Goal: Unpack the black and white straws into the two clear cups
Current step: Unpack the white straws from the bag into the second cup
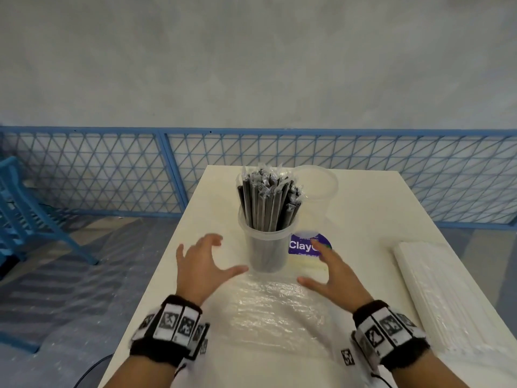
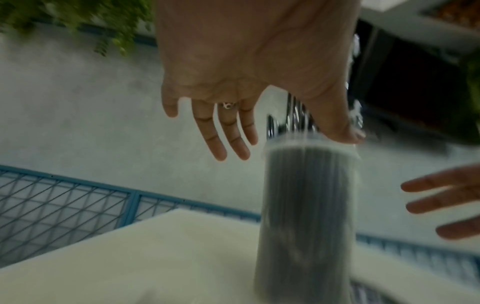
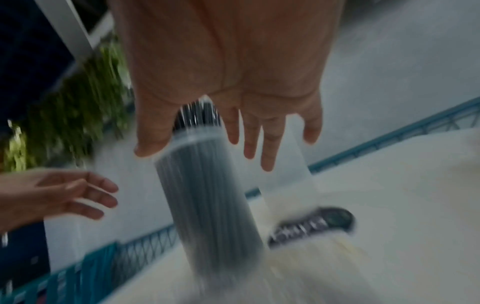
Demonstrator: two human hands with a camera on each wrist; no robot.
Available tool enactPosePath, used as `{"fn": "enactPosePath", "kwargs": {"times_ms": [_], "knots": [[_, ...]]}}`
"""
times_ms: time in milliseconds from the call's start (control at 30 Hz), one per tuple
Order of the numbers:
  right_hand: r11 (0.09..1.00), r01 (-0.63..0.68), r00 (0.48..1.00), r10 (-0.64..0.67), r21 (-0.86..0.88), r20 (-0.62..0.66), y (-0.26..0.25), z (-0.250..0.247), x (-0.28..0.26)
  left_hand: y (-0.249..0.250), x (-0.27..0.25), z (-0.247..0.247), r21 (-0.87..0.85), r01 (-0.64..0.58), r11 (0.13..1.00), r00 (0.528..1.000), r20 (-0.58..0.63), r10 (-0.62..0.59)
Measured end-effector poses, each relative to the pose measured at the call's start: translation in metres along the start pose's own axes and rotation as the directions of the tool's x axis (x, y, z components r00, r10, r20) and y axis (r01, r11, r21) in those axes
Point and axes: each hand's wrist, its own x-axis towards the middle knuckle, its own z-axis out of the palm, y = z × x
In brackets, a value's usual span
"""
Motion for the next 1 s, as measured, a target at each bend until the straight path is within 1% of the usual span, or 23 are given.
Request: {"fn": "enactPosePath", "kwargs": {"times_ms": [33,67,100,167,233,300,333,400,467,567,667,767,867,933,1000], "knots": [[0.992,0.051,0.995,-0.040,0.118,-0.090,-0.011,-0.008,0.007,0.008,0.012,-0.006,-0.148,0.004,0.989,1.000,-0.010,-0.005],[0.975,0.091,0.985,-0.058,0.201,-0.164,-0.020,-0.015,0.016,0.017,0.024,-0.011,-0.267,0.009,0.964,1.000,0.024,-0.003],[0.957,0.119,0.974,-0.061,0.263,-0.218,-0.029,-0.020,0.025,0.025,0.037,-0.015,-0.348,0.019,0.937,0.996,0.085,0.011],[0.931,0.158,0.962,-0.070,0.328,-0.266,-0.044,-0.028,0.044,0.037,0.063,-0.018,-0.397,0.025,0.918,0.974,0.216,0.067],[0.926,0.170,0.967,-0.089,0.338,-0.240,-0.055,-0.030,0.063,0.042,0.085,-0.016,-0.413,0.003,0.911,0.929,0.337,0.150],[0.914,0.176,0.978,-0.118,0.367,-0.174,-0.063,-0.029,0.078,0.044,0.100,-0.016,-0.428,0.015,0.904,0.877,0.440,0.194],[0.897,0.187,0.980,-0.139,0.401,-0.146,-0.065,-0.028,0.085,0.044,0.106,-0.015,-0.440,0.029,0.897,0.857,0.473,0.205],[0.863,0.216,0.975,-0.171,0.456,-0.139,-0.068,-0.025,0.094,0.042,0.114,-0.012,-0.469,0.037,0.882,0.838,0.496,0.229],[0.846,0.245,0.968,-0.192,0.473,-0.159,-0.069,-0.021,0.100,0.040,0.121,-0.008,-0.492,0.031,0.870,0.838,0.487,0.245],[0.829,0.307,0.952,-0.255,0.467,-0.172,-0.073,-0.014,0.107,0.038,0.126,-0.004,-0.558,0.009,0.830,0.830,0.467,0.305],[0.805,0.370,0.928,-0.298,0.464,-0.224,-0.076,-0.007,0.113,0.036,0.130,0.004,-0.577,0.003,0.817,0.851,0.431,0.301],[0.777,0.427,0.901,-0.319,0.464,-0.295,-0.076,-0.006,0.119,0.038,0.131,0.008,-0.616,-0.054,0.786,0.889,0.329,0.319],[0.733,0.479,0.866,-0.306,0.483,-0.395,-0.080,-0.012,0.122,0.048,0.130,0.002,-0.668,-0.093,0.738,0.933,0.201,0.300],[0.717,0.514,0.840,-0.307,0.472,-0.448,-0.086,-0.022,0.122,0.056,0.129,-0.006,-0.711,-0.120,0.693,0.951,0.120,0.287],[0.705,0.550,0.813,-0.327,0.448,-0.482,-0.094,-0.033,0.122,0.065,0.126,-0.015,-0.743,-0.142,0.654,0.956,0.068,0.285]]}}
